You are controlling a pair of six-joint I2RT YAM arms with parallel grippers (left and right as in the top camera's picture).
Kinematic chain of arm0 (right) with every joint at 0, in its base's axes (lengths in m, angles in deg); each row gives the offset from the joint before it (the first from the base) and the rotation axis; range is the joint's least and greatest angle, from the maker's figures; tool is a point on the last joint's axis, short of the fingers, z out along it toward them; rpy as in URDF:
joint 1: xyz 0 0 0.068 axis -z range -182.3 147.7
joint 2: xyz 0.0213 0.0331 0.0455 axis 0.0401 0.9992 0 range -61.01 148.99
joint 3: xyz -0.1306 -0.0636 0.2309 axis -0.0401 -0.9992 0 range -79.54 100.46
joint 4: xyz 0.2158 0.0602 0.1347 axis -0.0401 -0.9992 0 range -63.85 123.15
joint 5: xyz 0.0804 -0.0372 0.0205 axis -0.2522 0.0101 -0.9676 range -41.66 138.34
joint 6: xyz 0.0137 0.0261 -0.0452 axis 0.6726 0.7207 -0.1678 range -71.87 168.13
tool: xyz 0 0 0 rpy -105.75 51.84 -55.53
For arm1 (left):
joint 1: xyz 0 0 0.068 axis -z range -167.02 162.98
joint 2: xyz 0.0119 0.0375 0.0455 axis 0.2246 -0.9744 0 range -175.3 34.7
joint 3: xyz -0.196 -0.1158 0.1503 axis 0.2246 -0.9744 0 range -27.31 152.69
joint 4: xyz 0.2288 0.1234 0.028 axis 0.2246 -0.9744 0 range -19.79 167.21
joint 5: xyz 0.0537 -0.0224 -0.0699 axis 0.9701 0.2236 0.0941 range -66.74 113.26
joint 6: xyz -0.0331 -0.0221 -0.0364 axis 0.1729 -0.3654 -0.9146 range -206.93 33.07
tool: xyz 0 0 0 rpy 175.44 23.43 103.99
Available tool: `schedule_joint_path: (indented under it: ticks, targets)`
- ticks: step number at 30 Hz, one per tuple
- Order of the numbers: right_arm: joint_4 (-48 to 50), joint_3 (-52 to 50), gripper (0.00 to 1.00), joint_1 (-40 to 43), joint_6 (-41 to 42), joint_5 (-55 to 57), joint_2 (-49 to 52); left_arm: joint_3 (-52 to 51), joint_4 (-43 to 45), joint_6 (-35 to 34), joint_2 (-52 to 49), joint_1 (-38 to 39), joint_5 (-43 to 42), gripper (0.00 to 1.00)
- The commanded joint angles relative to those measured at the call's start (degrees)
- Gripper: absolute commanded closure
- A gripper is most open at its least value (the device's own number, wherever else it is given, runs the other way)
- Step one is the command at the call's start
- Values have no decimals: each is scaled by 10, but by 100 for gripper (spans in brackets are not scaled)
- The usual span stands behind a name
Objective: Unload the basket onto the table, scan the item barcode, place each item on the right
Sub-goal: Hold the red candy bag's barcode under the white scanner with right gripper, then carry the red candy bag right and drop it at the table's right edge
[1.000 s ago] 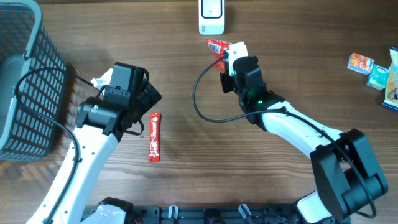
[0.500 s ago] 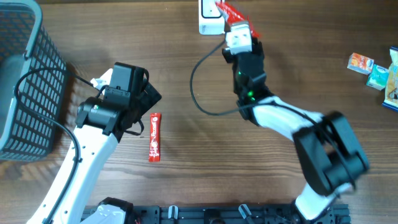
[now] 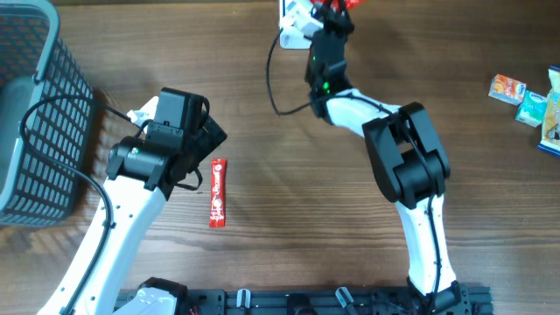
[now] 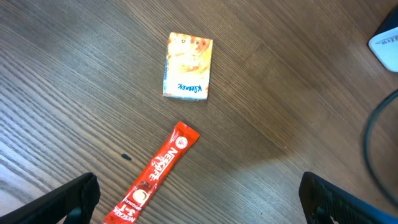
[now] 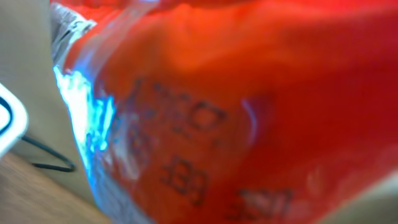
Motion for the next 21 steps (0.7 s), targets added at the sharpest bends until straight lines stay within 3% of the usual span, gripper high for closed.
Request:
schedule_joint_path:
  ticks: [1, 21]
  targets:
    - [-28, 27, 96, 14, -33, -3, 19, 5, 0, 3, 2, 0, 10, 0]
    - [-25, 27, 96, 15, -34, -3, 66, 5, 0, 3, 2, 0, 10, 0]
